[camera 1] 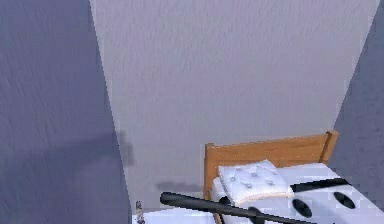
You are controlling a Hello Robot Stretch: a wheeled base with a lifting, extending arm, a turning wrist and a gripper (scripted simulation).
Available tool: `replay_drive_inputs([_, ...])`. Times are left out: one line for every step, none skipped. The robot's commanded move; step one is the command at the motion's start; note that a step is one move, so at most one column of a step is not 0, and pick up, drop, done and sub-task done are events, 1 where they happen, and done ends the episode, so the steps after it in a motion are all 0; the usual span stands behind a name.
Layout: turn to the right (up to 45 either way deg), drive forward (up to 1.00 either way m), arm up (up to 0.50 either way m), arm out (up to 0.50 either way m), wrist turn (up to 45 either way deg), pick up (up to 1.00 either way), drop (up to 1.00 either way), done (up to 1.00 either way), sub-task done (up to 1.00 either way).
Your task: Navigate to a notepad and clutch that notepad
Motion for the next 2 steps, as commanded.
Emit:
replay_drive_inputs([0.0, 0.0, 0.0, 0.0, 0.0, 1.0, 0.0, 0.0, 0.0])
replay_drive_inputs([0.0, 0.0, 0.1, 0.0, 0.0, 0.0, 0.0, 0.0, 0.0])
